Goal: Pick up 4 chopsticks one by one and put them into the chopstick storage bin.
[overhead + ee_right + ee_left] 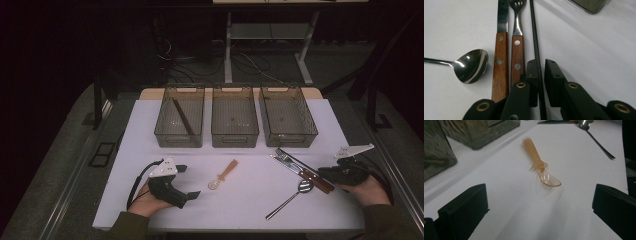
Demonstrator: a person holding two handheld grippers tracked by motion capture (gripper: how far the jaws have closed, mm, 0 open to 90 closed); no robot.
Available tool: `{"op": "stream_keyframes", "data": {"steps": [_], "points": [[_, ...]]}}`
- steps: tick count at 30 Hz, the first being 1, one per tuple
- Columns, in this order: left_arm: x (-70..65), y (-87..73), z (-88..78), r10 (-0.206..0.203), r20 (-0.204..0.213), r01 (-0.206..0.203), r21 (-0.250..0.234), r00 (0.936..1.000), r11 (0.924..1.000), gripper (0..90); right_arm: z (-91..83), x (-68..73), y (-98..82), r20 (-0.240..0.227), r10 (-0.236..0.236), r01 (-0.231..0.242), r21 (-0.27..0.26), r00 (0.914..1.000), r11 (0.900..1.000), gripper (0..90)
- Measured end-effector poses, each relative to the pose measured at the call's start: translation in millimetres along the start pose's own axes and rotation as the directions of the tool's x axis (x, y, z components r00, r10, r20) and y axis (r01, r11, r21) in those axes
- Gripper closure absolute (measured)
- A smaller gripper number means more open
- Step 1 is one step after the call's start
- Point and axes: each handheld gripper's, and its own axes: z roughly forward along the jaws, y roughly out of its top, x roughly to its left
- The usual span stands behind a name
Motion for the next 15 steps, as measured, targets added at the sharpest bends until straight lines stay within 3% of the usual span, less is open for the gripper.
{"op": "stream_keyframes", "data": {"steps": [15], "points": [[-0.8,0.0,0.6,-0.002,0.003,0.002,0.003,1.0,1.0,0.0,0.3,-0.8,-0.5,-0.009,-0.036,0.036,-0.003,0.9993,0.999,85.1]]}}
